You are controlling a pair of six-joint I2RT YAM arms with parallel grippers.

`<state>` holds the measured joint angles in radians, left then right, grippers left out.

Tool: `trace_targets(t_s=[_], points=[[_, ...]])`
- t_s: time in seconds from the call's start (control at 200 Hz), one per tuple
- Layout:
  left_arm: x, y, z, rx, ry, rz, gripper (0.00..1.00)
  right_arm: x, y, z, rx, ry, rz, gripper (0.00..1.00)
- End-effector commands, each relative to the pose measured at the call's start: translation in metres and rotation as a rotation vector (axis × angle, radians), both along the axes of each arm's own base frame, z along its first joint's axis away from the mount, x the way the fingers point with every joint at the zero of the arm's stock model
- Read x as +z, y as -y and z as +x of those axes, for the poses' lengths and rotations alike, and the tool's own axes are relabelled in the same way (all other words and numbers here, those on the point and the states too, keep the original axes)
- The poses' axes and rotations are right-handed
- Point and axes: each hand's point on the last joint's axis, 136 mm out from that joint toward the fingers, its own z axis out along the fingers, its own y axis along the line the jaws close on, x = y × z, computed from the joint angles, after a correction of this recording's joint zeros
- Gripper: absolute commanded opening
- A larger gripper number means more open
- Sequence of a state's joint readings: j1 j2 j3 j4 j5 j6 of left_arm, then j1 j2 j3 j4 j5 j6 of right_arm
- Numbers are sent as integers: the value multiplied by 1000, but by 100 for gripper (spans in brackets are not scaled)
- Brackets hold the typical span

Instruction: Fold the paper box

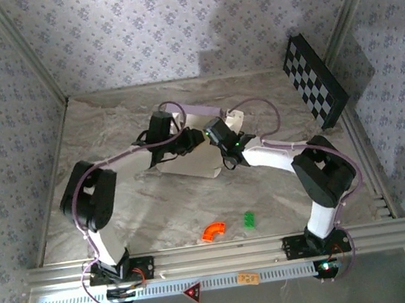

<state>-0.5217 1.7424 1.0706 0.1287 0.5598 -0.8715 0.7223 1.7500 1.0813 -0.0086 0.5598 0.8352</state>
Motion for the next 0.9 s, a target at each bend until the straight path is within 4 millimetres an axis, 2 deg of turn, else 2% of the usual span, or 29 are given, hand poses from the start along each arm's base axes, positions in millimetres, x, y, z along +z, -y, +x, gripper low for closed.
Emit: trace_targets(t_s=[0.0, 0.1, 0.2, 0.335, 0.41, 0.43, 0.545, 0.655, 0.895], points=[[31, -24, -2, -9, 101, 135, 24, -28, -14, -10, 207, -88, -108, 0], [65, -48, 0, 9, 193, 227, 28, -23, -26, -5, 366, -96, -134, 0], [91, -71, 5, 19, 257, 285, 38, -21, -37, 1, 507, -119, -132, 0], [102, -107, 23, 30, 263, 356, 52, -17, -44, 13, 626, -99, -129, 0], [99, -122, 32, 16, 245, 399, 59, -23, -47, 14, 702, -99, -133, 0], [95, -125, 35, 7, 234, 407, 61, -12, -53, 21, 721, -69, -120, 0], [76, -137, 40, -55, 148, 426, 67, -12, -63, 28, 808, -66, -82, 0], [57, -130, 31, -143, 74, 387, 70, -12, -71, 33, 865, -63, -71, 0], [34, -117, 3, -227, 14, 352, 69, -9, -83, 44, 909, -61, -70, 0]])
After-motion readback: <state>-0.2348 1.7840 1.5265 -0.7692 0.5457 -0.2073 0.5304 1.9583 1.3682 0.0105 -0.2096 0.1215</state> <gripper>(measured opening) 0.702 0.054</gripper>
